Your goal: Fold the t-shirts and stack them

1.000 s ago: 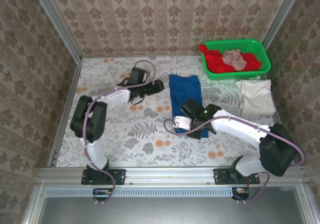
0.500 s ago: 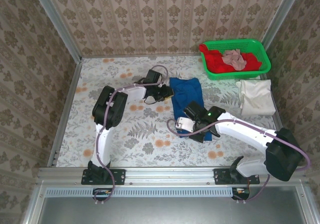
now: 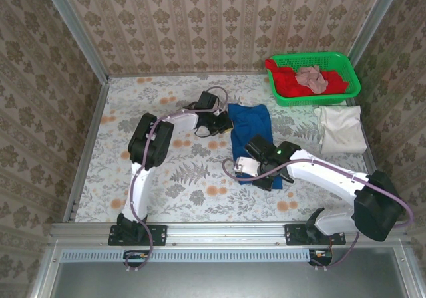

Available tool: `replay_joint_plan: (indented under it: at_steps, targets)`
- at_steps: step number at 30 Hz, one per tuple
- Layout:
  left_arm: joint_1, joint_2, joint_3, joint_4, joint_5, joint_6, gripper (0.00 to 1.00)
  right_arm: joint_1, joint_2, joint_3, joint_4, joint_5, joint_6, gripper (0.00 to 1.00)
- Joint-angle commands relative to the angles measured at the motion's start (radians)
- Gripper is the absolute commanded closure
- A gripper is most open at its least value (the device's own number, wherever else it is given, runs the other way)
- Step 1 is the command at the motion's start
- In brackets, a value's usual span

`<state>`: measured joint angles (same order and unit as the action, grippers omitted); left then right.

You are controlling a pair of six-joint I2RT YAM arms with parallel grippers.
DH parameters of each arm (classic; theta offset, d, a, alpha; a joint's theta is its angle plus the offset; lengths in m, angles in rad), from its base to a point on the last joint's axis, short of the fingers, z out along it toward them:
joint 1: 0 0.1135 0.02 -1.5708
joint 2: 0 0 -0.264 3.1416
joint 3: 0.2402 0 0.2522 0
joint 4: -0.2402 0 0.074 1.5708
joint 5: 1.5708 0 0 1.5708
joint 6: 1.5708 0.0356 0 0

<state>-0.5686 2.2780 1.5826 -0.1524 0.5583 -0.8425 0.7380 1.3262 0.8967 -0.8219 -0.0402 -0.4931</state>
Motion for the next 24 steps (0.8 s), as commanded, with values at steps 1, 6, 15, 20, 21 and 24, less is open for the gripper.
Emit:
replay_joint_plan:
  at_steps: [1,6,15,20,21,24]
  targets:
    - [0.0,0.024,0.004,-0.168,0.024,0.122,1.0,0.01,-0.043,0.042,-0.115,-0.088,0.019,1.0]
    - [-0.003,-0.013,-0.028,-0.275,0.123,0.278,1.0,0.018,-0.051,0.118,-0.232,-0.163,0.003,1.0]
    - [0.003,-0.042,-0.152,-0.287,0.165,0.358,1.0,-0.108,0.101,0.347,-0.33,-0.152,-0.165,1.0]
    - [0.011,-0.02,-0.174,-0.278,0.163,0.352,1.0,-0.192,0.218,0.483,-0.294,-0.114,-0.266,1.0]
    - [0.014,-0.014,-0.177,-0.276,0.166,0.348,1.0,-0.207,0.245,0.515,-0.29,-0.111,-0.285,1.0]
    - [0.025,0.011,-0.179,-0.283,0.169,0.338,1.0,-0.24,0.322,0.582,-0.262,-0.094,-0.325,1.0]
